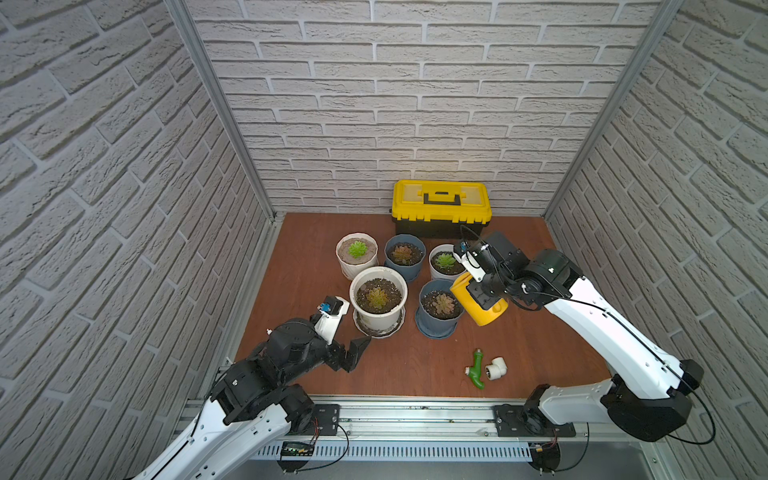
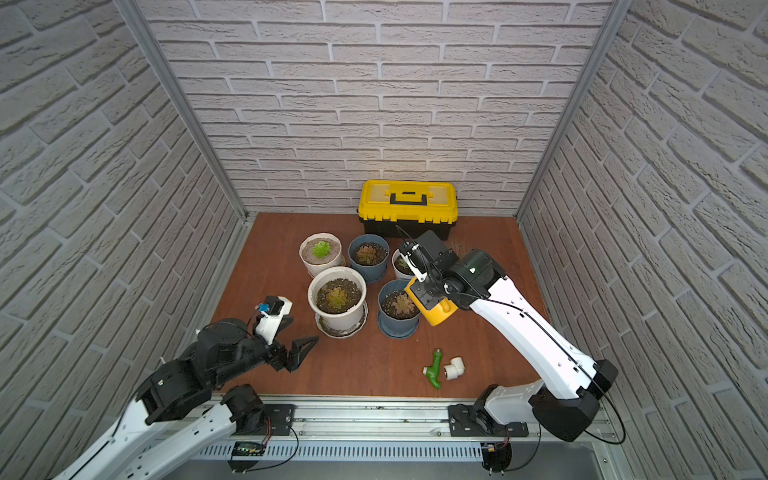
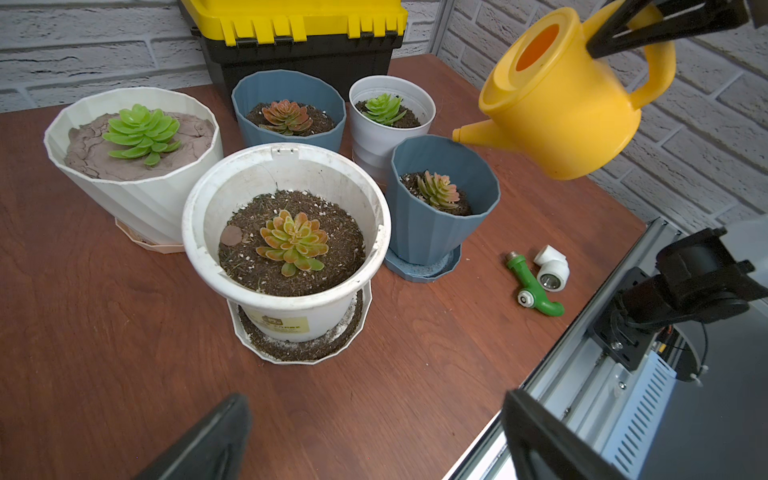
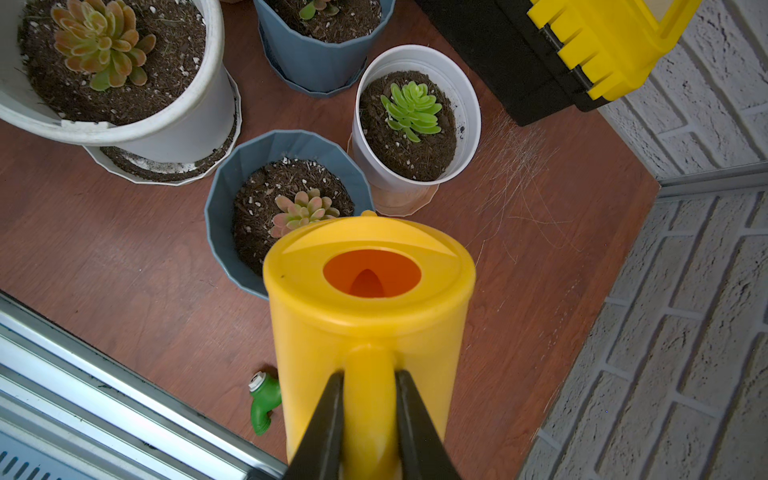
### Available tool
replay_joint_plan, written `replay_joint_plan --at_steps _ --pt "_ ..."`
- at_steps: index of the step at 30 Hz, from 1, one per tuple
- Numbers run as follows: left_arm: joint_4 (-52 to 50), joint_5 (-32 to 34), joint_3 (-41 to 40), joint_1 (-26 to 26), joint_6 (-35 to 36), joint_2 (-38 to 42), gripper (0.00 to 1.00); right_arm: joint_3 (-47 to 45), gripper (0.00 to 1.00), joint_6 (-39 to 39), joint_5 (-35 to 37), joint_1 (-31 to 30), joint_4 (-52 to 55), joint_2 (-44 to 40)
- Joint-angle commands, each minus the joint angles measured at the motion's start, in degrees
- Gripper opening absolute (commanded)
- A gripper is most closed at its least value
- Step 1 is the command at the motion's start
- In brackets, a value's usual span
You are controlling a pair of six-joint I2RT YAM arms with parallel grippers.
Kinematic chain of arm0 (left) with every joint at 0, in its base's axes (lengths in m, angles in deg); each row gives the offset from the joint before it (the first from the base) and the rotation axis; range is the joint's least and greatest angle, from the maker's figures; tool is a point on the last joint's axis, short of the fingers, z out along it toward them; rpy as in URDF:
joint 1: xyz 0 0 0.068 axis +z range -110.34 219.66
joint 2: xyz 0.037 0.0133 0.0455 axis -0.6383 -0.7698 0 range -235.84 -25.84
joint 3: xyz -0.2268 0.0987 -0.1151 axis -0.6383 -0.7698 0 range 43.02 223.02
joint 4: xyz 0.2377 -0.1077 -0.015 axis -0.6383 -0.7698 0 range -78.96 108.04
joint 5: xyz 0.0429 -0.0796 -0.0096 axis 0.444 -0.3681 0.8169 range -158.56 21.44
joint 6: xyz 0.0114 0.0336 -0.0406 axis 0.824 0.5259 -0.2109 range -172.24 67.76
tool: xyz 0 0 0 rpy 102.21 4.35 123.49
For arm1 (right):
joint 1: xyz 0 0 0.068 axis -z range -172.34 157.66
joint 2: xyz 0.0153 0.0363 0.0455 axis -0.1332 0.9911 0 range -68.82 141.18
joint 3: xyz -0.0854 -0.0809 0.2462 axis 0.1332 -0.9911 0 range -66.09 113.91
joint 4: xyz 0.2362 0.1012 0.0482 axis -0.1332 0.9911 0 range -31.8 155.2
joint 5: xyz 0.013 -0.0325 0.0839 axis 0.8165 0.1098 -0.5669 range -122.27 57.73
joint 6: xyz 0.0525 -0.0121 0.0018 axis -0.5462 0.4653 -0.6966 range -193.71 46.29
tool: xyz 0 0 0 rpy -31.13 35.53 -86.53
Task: Water the succulent around the soil edge
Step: Water the soil of the potted plant with water.
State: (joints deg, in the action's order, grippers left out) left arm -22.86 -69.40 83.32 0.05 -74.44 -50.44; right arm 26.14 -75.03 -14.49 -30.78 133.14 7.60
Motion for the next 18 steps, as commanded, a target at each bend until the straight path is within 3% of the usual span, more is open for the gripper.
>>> replay_joint_plan --at_steps 1,18 --pt "1.05 0.76 -0.21 -0.23 -0.14 -0.38 0.98 -0.12 0.03 -0.74 -0.78 0.20 1.25 -2.43" --pt "0.83 1.43 -0.17 -0.20 -0.30 -0.62 0.98 -0.97 0.03 -1.69 -7.10 0.09 6.36 -6.18"
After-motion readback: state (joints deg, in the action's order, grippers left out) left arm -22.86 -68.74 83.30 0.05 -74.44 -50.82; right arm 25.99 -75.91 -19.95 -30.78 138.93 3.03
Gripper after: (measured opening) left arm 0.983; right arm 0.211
